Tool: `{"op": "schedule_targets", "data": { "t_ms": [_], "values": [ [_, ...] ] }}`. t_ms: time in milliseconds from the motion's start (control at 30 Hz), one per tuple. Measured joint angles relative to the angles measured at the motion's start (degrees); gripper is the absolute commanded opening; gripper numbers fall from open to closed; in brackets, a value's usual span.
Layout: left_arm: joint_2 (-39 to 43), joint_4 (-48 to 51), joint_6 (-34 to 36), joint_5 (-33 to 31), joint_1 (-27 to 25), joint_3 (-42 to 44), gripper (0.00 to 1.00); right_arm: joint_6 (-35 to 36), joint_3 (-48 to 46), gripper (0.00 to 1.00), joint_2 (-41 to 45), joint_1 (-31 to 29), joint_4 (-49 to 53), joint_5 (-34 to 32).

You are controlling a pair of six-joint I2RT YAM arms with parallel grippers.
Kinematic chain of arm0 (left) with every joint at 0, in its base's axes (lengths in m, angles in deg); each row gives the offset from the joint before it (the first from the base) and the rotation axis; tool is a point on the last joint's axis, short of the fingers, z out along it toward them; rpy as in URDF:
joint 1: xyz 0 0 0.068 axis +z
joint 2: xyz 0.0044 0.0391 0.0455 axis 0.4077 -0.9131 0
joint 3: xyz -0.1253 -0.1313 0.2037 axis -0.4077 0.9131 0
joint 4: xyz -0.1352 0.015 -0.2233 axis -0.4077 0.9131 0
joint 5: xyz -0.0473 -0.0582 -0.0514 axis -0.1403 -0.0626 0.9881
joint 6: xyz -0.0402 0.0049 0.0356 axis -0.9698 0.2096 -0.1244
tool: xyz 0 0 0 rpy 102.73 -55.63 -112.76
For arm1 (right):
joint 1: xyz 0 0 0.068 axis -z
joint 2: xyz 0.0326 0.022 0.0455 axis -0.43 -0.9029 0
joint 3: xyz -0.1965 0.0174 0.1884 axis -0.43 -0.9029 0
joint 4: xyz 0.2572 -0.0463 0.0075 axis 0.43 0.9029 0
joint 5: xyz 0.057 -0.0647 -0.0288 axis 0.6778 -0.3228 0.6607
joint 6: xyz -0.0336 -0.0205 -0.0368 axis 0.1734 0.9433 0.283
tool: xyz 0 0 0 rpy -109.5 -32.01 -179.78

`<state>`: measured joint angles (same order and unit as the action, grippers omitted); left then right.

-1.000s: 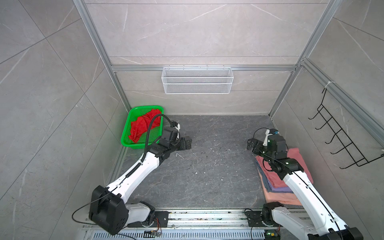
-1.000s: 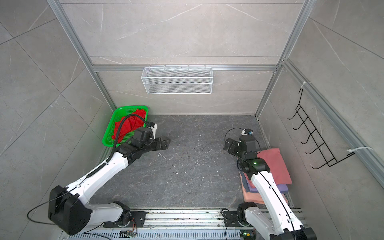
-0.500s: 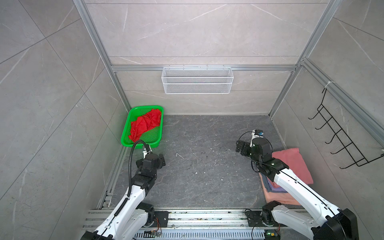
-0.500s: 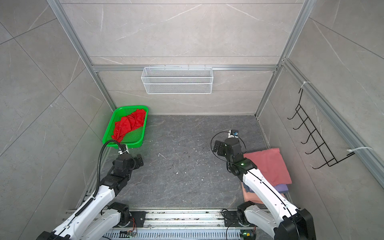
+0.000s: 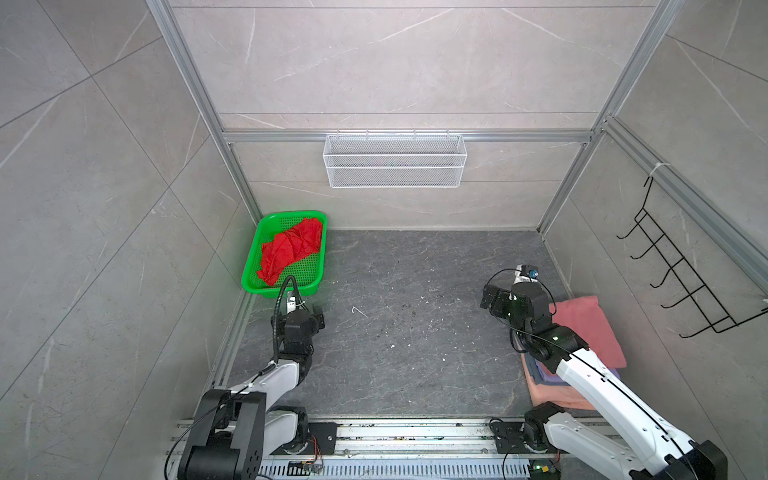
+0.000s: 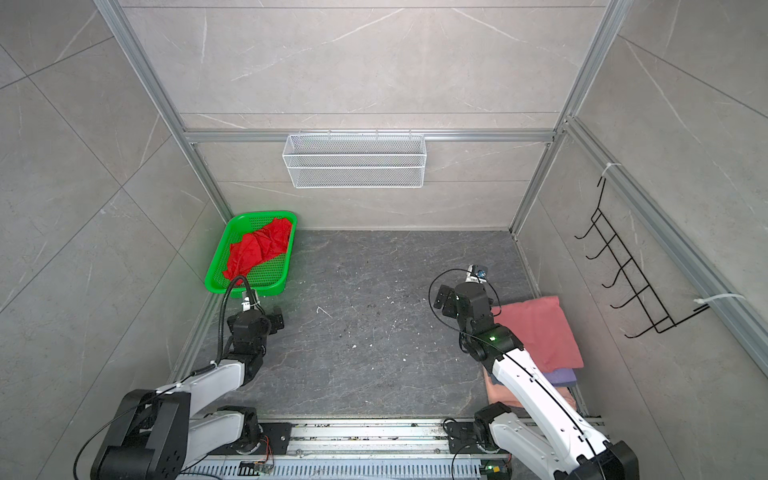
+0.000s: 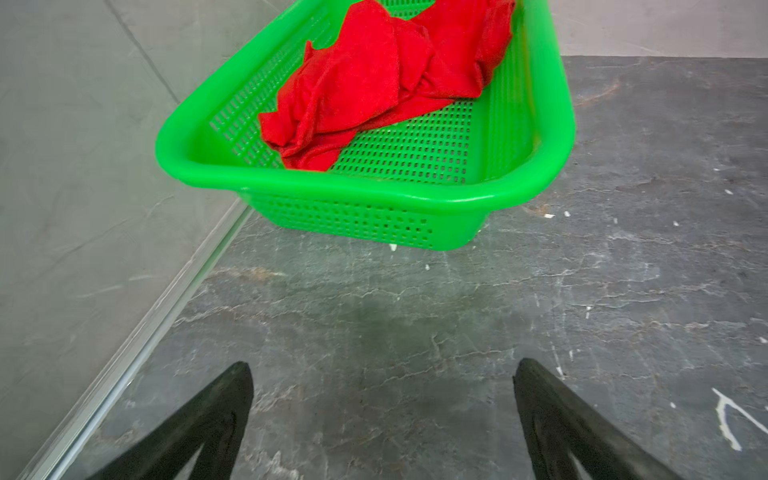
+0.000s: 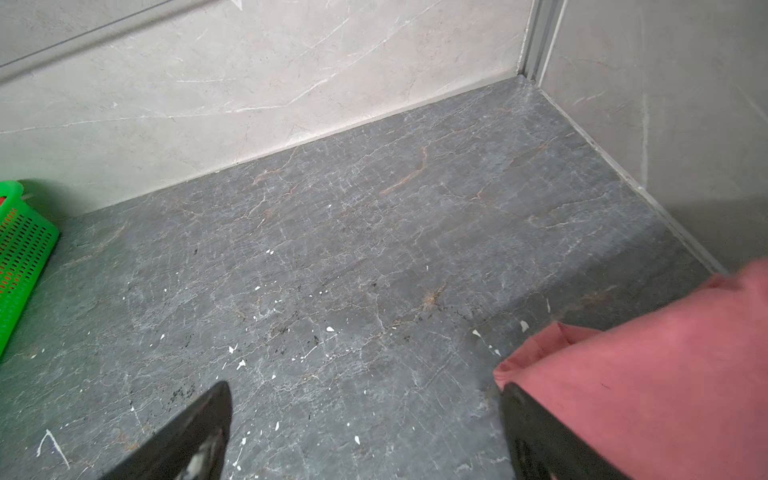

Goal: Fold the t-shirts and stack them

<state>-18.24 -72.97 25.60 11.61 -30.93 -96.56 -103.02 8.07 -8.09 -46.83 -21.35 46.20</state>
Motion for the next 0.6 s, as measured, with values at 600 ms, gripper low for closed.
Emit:
{"op": "schedule_targets", "data": {
  "t_ms": [600],
  "values": [
    [-17.7,-15.9,3.9,9.6,6.2,-1.8,1.0,-1.5,0.0,1.0,-0.2,0.0,3.2,-4.4]
  ]
}}
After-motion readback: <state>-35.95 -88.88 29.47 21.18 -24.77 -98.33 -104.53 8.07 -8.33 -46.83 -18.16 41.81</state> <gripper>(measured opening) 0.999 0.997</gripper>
